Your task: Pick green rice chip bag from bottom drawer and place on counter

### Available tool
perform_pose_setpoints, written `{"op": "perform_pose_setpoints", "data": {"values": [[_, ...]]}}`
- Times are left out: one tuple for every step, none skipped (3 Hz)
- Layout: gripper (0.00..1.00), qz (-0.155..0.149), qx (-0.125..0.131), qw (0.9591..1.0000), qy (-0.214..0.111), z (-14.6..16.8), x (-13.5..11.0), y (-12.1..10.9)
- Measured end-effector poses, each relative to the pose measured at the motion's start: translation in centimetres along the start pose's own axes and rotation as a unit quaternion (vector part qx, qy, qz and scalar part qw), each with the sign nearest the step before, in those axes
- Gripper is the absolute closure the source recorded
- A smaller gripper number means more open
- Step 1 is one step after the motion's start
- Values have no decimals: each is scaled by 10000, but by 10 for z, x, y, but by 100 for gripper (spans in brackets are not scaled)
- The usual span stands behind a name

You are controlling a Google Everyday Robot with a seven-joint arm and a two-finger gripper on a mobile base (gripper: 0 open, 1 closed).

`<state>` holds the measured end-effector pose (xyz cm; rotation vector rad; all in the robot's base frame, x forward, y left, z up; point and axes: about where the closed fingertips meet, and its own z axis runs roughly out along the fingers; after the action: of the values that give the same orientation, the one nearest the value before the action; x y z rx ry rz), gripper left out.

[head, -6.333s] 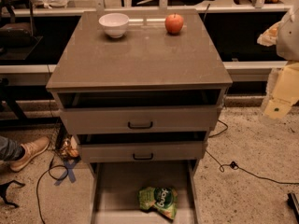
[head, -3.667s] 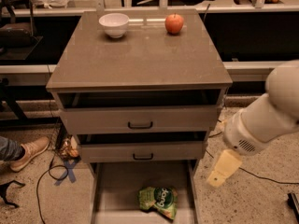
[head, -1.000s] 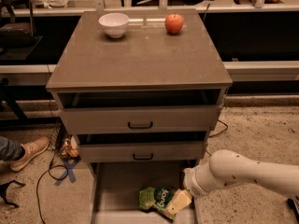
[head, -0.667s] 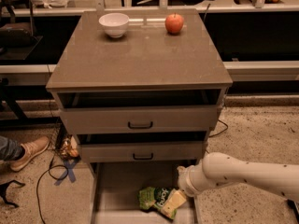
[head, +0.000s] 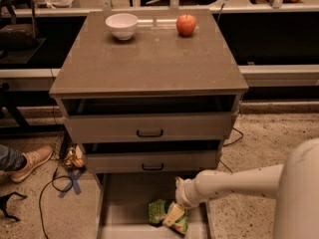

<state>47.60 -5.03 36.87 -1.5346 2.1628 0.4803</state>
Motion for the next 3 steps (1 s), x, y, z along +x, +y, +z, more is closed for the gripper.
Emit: {"op": "perform_pose_setpoints", "data": {"values": [[0,-243,4,9995,177,50,5,-12],[0,-335,-101,9991,222,62,1,-6],[0,-323,-92,9992,219,61,2,-7]]}}
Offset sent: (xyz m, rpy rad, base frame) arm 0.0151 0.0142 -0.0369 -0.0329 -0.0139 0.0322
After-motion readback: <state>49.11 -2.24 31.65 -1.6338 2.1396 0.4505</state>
